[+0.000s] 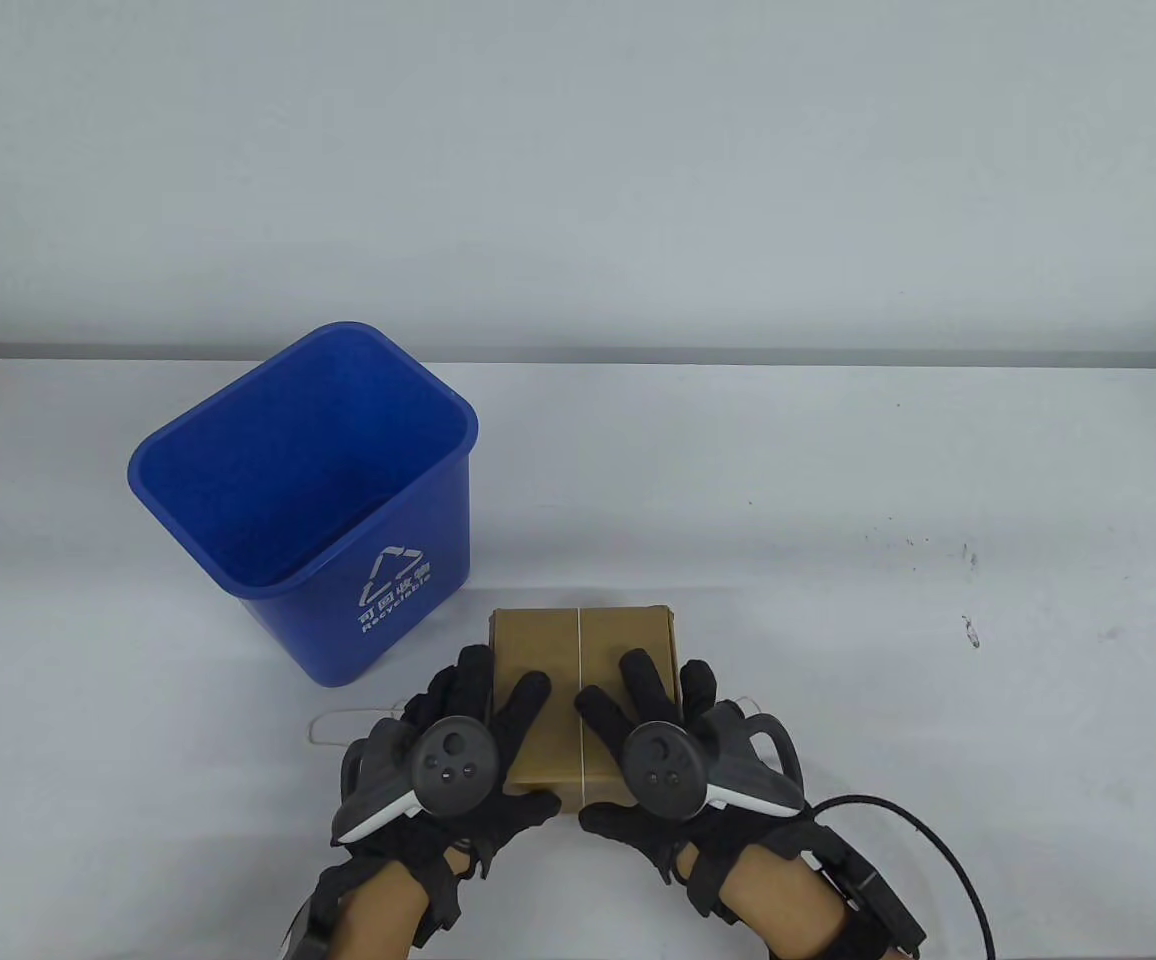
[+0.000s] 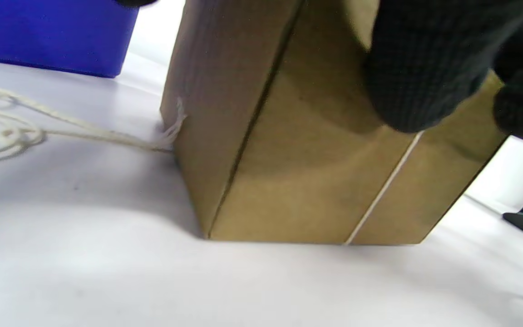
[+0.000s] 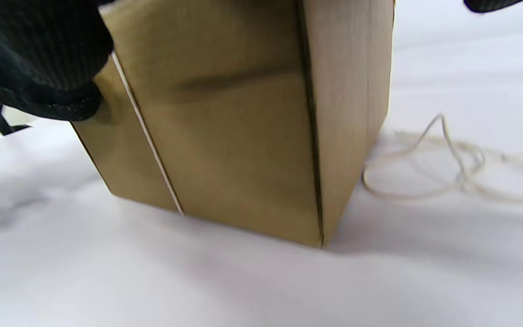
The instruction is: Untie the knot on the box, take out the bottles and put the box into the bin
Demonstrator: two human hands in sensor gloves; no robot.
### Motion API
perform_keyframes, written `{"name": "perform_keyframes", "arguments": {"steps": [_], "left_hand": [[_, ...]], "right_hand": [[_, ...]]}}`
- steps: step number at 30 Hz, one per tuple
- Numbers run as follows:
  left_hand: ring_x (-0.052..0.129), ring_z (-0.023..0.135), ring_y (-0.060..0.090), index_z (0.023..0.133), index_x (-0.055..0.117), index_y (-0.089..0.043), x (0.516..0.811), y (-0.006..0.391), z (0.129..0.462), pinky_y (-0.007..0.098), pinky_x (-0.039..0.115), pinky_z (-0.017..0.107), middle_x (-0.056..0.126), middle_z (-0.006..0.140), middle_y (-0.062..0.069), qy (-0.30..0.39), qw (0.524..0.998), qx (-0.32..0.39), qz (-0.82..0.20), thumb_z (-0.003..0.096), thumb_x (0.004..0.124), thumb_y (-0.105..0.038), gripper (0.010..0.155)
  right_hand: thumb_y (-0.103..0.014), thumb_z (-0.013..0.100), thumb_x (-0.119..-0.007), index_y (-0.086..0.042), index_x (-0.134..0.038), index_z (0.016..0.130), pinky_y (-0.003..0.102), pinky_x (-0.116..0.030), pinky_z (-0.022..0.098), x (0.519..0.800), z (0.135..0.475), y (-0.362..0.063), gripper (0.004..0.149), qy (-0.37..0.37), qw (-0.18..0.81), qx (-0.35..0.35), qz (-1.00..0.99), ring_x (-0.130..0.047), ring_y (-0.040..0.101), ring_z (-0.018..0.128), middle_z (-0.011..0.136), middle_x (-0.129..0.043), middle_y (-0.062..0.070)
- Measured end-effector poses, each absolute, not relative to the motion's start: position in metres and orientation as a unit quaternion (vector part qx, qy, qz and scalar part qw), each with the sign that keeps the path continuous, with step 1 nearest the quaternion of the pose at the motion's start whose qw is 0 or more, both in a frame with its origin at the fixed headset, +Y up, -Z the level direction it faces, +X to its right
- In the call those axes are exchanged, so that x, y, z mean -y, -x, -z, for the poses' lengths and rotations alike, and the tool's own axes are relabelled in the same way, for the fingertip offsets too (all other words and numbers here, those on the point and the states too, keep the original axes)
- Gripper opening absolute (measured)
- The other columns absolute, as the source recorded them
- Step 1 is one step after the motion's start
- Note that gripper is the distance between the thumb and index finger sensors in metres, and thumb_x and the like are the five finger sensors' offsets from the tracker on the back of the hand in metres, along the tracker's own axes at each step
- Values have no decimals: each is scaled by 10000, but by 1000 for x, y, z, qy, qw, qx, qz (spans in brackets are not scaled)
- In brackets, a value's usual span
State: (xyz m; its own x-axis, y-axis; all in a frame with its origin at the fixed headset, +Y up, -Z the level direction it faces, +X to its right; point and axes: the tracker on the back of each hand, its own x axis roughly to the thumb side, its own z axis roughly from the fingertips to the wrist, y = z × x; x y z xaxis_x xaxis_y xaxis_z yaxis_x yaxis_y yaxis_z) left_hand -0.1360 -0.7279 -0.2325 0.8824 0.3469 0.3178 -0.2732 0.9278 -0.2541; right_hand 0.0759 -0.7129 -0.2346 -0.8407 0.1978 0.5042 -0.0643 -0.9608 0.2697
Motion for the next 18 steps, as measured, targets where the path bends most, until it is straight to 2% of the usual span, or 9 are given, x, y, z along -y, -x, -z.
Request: {"name": "perform_keyframes", "arguments": {"steps": [1,3,4,6,10,14,18], "left_hand": [[492,1059,606,1095,85,-432,729,136,234,768,422,736,191,1137,310,101,966,174,-162,424,864,-630,1047],[794,953,528,1079,83,-443,732,138,236,705,632,697,419,1073,352,107,960,174,-190,417,881,-616,1050],[897,866,502,1078,98,-449,732,139,237,665,719,654,468,1051,359,107,958,175,-200,417,890,-606,1044],[978,762,466,1089,134,-443,732,140,237,627,783,601,542,1025,357,83,960,185,-192,412,892,-615,1031],[980,668,455,1121,164,-351,733,139,236,616,779,572,520,996,410,52,953,219,-202,423,870,-578,1019],[949,657,485,1131,183,-313,729,134,234,633,749,575,470,999,432,52,952,221,-206,439,861,-535,994],[951,638,484,1141,201,-288,725,128,230,632,750,563,465,993,443,45,954,218,-201,447,839,-532,974]], "right_hand": [[-672,455,-706,-317,-102,1069,838,-519,521,714,233,-74,931,-273,56,-89,-956,-313,796,856,1085,52,169],[-672,452,-708,-319,-110,1069,801,-584,535,716,233,-73,929,-271,51,-74,-958,-416,784,866,1091,24,180],[-663,451,-714,-319,-111,1067,782,-604,542,718,232,-74,928,-273,59,-70,-958,-451,778,865,1090,26,179],[-638,450,-737,-321,-149,1072,758,-625,544,720,233,-74,913,-272,87,-47,-957,-471,786,846,1096,-4,182],[-542,448,-800,-312,-192,1067,641,-675,554,720,231,-70,898,-261,86,-20,-961,-503,791,833,1096,-54,202],[-500,439,-832,-323,-235,1066,655,-675,537,719,233,-73,884,-253,127,-18,-959,-513,809,819,1100,-89,206],[-528,434,-822,-343,-302,1068,677,-662,524,715,236,-80,840,-244,177,-24,-953,-509,816,815,1111,-129,198]]}}
